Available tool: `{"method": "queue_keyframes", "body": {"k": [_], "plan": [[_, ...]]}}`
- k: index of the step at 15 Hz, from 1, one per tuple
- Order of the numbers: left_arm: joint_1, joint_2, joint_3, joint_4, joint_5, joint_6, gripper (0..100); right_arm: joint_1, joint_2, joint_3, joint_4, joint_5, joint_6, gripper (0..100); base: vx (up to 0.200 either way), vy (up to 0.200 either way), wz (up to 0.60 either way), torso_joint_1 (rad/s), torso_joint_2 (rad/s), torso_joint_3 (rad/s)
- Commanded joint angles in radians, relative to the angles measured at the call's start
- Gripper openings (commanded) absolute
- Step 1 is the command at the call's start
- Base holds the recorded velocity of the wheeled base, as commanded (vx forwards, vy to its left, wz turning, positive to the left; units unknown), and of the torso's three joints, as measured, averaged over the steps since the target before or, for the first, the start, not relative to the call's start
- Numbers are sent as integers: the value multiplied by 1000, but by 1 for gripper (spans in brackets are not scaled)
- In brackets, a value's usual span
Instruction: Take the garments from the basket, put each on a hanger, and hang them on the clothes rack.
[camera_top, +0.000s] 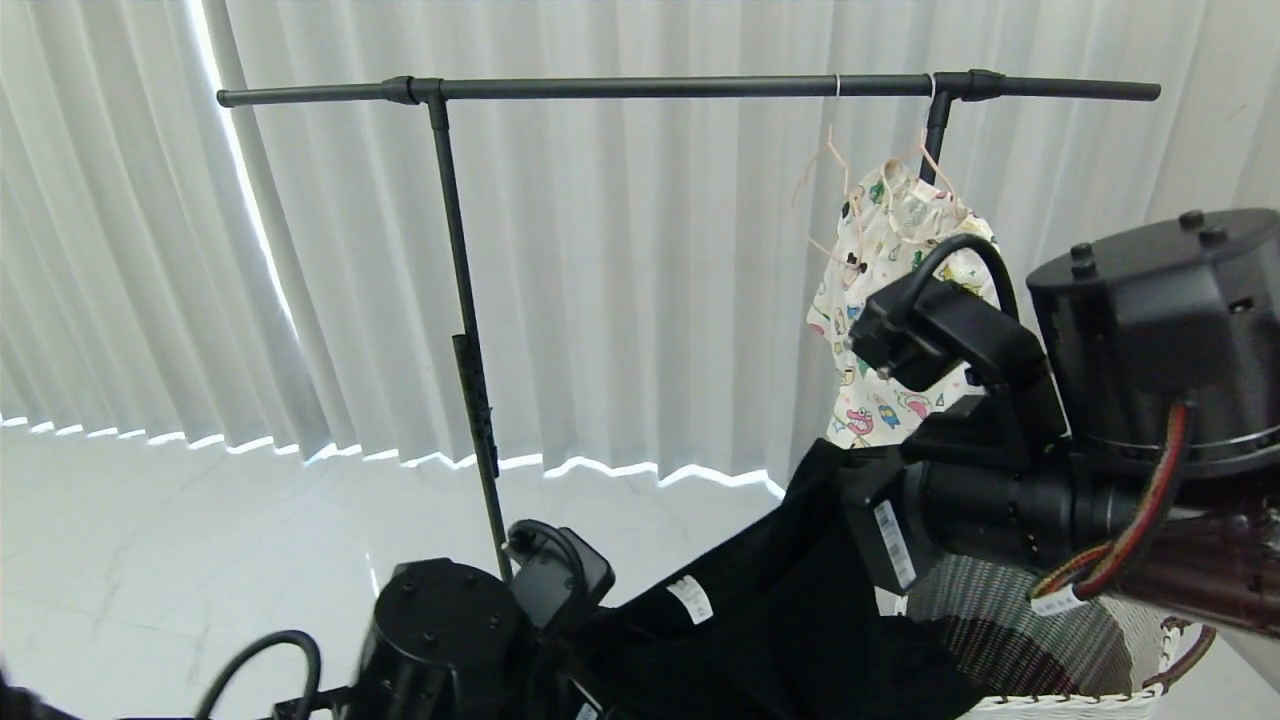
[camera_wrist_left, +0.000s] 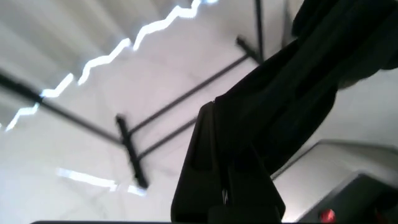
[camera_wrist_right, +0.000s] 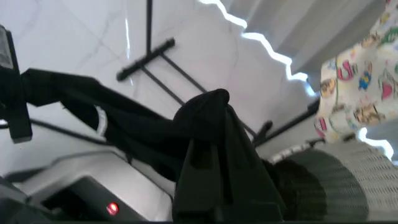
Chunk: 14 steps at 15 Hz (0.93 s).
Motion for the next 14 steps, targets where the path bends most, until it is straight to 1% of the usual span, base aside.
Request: {"method": "queue_keyframes", "body": {"k": [1, 2, 3, 4, 6, 8, 9, 10, 12, 13, 14], "plan": [[79, -365, -263, 490, 3, -54, 0, 14, 85, -103, -25, 6, -2, 0, 0, 0, 0, 0, 0, 0], [78, -423, -406, 746, 3, -103, 0, 14, 103, -161, -24, 9, -5, 0, 0, 0, 0, 0, 0, 0], [75, -441, -493, 861, 1, -134, 0, 14, 110, -192, -22, 9, -7, 0, 0, 0, 0, 0, 0, 0], [61, -440, -645, 1005, -3, -195, 0, 11, 106, -233, 2, 6, -8, 0, 0, 0, 0, 0, 0, 0], [39, -394, -770, 1010, 0, -203, 0, -23, 33, -227, 85, -1, -8, 0, 0, 0, 0, 0, 0, 0], [-51, -355, -836, 1013, 3, -200, 0, -84, -65, -204, 168, -1, -10, 0, 0, 0, 0, 0, 0, 0], [-89, -343, -840, 1014, 6, -185, 0, -120, -108, -187, 192, -1, -16, 0, 0, 0, 0, 0, 0, 0], [-108, -332, -836, 1014, 14, -157, 0, -156, -154, -163, 212, 3, -36, 0, 0, 0, 0, 0, 0, 0], [-111, -305, -846, 1013, 49, -94, 0, -181, -223, -118, 223, 6, -73, 0, 0, 0, 0, 0, 0, 0], [-113, -291, -868, 1010, 64, -42, 0, -199, -260, -109, 234, 8, -99, 0, 0, 0, 0, 0, 0, 0], [-126, -282, -891, 1008, 60, -30, 0, -213, -283, -109, 243, 8, -116, 0, 0, 0, 0, 0, 0, 0]]}}
